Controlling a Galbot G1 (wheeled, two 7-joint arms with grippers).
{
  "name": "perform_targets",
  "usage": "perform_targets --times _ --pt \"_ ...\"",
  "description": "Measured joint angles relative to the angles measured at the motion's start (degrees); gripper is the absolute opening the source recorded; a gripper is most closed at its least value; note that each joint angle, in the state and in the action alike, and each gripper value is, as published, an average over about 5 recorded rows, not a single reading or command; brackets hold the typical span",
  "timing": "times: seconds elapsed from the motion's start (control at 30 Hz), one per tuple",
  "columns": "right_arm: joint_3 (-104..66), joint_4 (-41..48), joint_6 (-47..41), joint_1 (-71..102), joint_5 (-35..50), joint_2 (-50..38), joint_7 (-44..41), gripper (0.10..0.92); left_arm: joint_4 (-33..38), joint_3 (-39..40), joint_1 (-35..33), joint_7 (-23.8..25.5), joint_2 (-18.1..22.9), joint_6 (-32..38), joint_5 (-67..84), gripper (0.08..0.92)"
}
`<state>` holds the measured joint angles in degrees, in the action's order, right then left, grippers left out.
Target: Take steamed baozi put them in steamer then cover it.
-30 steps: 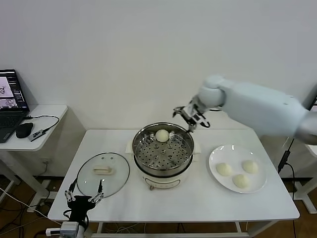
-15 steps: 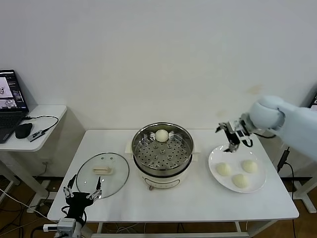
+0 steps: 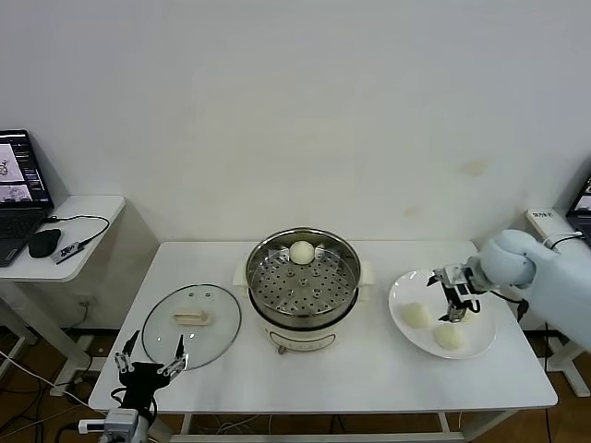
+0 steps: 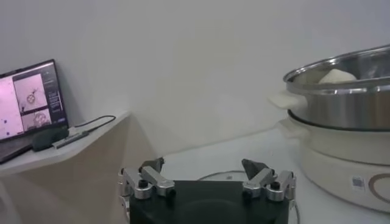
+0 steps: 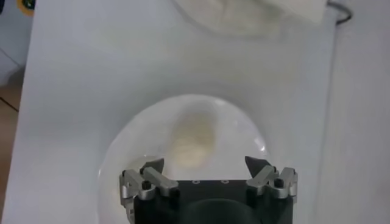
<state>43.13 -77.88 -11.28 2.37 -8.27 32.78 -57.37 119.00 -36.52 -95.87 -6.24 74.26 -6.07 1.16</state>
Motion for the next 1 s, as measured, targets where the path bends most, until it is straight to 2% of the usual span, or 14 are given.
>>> perform_targets --times 0.53,1.0 --pt "-4.3 12.5 1.7 4.4 -3.9 10.5 -1.2 0.805 -0.4 -0.8 -0.1 0.4 0.2 -0.1 0.0 0.823" --pt "-5.6 16.3 1.3 4.9 -6.0 13.1 -2.2 0.63 -0.3 -0.8 -0.2 0.4 0.6 -0.1 0.0 0.823"
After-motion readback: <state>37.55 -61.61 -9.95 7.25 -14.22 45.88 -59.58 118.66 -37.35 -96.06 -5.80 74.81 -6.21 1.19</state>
